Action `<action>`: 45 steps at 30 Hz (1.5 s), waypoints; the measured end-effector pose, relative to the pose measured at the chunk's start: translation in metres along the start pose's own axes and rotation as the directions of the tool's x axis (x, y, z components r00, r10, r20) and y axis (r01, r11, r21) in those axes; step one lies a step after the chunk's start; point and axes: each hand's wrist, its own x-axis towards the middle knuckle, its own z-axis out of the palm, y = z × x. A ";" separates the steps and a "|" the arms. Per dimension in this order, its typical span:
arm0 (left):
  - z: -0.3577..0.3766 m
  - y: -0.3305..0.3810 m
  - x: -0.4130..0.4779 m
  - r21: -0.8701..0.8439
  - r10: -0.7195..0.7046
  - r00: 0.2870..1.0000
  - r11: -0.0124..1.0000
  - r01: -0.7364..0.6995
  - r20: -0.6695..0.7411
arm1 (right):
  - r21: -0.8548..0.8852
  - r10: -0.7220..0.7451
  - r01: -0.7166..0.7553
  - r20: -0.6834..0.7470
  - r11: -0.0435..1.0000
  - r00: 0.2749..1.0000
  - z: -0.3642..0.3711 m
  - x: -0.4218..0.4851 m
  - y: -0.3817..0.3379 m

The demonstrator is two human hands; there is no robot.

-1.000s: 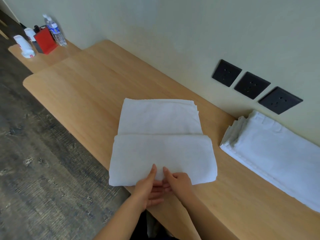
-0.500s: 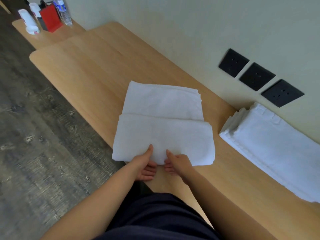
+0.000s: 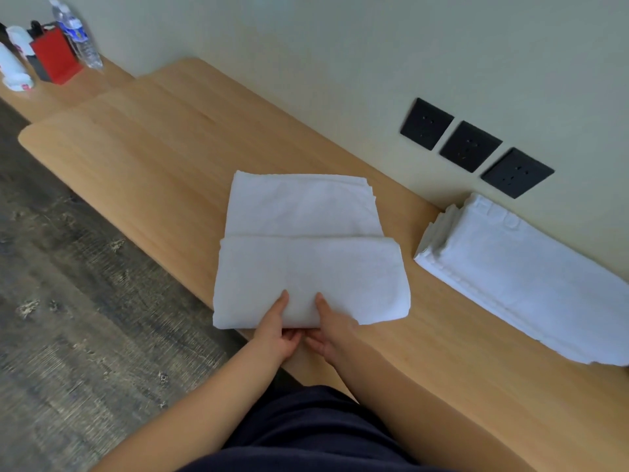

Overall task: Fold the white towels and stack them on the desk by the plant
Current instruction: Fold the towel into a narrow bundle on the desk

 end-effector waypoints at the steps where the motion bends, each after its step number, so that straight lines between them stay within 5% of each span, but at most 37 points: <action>1: 0.000 0.001 -0.002 -0.015 0.011 1.000 1.000 -0.011 0.008 | 0.079 -0.008 0.008 -0.010 0.997 1.000 0.001 0.001 -0.002; 4: 0.001 0.005 -0.009 -0.030 0.032 0.999 0.999 -0.031 0.032 | 0.159 -0.070 0.092 -0.138 0.983 0.988 0.004 0.009 -0.005; 8: 0.001 0.005 -0.013 0.011 0.056 0.998 0.998 -0.056 0.022 | -0.023 -0.253 0.260 -0.335 0.965 0.908 0.004 -0.002 -0.006; 11: 0.007 0.006 -0.020 0.024 0.081 0.997 0.996 -0.081 0.009 | -0.132 -0.345 0.319 -0.354 0.939 0.869 0.002 0.002 -0.005; 14: 0.011 0.006 -0.025 0.031 0.122 0.993 0.992 -0.122 -0.005 | -0.048 -0.344 0.355 -0.390 0.934 0.854 0.002 0.006 -0.013; 16: 0.013 0.005 -0.027 0.038 0.146 0.989 0.989 -0.145 -0.011 | 0.004 -0.337 0.362 -0.361 0.932 0.870 0.000 0.011 -0.016; 22: 0.019 0.008 -0.033 0.021 0.162 0.986 0.987 -0.162 -0.035 | -0.232 -0.561 0.530 -0.092 0.816 0.823 -0.024 0.004 -0.007; 27: 0.030 0.013 -0.041 -0.011 0.171 0.984 0.985 -0.172 -0.049 | -0.489 -0.781 0.706 0.078 0.512 0.620 -0.034 -0.009 -0.009; 30: 0.037 0.017 -0.047 -0.013 0.168 0.984 0.986 -0.169 -0.053 | -0.812 -0.895 0.577 0.187 0.090 0.404 -0.035 0.002 -0.012; 33: 0.040 0.018 -0.048 0.009 0.166 0.985 0.986 -0.165 -0.046 | -0.839 -0.863 0.429 0.455 -0.334 0.219 -0.041 0.012 -0.032; 35: 0.039 0.020 -0.049 -0.004 0.153 0.988 0.988 -0.153 -0.030 | -0.756 -0.759 0.448 0.612 -0.477 0.225 -0.044 0.018 -0.050; 39: 0.037 0.029 -0.060 0.034 0.240 0.967 0.969 -0.244 0.082 | -0.713 -0.568 0.564 0.689 -0.416 0.450 -0.042 0.006 -0.085; 41: 0.035 0.026 -0.071 0.291 0.442 0.876 0.827 -0.481 0.192 | -0.728 -0.544 0.576 0.674 -0.372 0.499 -0.039 -0.001 -0.107; 42: 0.030 0.022 -0.073 0.453 0.596 0.747 0.601 -0.658 0.294 | -0.742 -0.536 0.567 0.661 -0.358 0.525 -0.037 -0.005 -0.119; 43: 0.022 0.019 -0.071 0.567 0.724 0.523 0.222 -0.793 0.449 | -0.749 -0.521 0.560 0.656 -0.355 0.547 -0.034 -0.006 -0.129; 44: 0.015 0.019 -0.066 0.591 0.728 0.258 -0.243 -0.769 0.635 | -0.742 -0.497 0.566 0.665 -0.358 0.557 -0.031 -0.006 -0.138; 45: 0.011 0.024 -0.057 0.513 0.597 0.062 -0.627 -0.586 0.800 | -0.734 -0.465 0.577 0.676 -0.358 0.572 -0.028 -0.004 -0.145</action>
